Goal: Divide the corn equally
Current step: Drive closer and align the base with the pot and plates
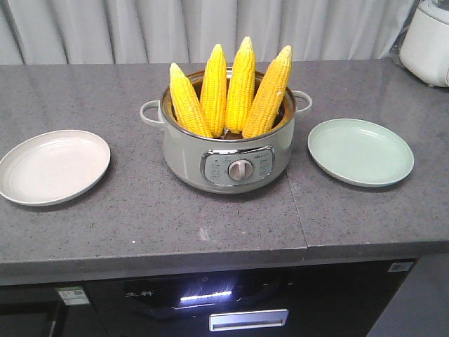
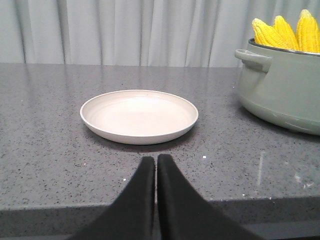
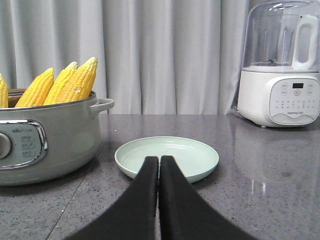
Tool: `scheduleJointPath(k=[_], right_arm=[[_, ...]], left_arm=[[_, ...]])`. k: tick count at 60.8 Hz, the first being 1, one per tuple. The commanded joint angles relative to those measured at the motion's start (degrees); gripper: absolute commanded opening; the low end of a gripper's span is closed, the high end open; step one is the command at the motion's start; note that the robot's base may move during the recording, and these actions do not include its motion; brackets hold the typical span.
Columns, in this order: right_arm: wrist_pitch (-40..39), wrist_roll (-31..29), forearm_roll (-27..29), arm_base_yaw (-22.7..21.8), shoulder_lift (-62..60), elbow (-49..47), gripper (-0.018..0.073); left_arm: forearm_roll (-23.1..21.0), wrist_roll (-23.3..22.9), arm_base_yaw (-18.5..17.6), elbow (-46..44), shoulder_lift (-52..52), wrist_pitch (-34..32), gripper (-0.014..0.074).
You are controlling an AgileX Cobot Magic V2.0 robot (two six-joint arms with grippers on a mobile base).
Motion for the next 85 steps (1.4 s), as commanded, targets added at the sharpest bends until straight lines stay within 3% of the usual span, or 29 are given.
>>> scheduleJointPath(k=[1, 85], right_arm=[[-4.2, -0.11, -0.63, -0.15, -0.45, 1.03, -0.0005], [-4.2, -0.11, -0.63, -0.15, -0.45, 1.03, -0.0005]], left_arm=[[-0.46, -0.22, 0.04, -1.29, -0.82, -4.01, -0.0006], [-0.46, -0.22, 0.04, -1.29, -0.82, -4.01, -0.0006]])
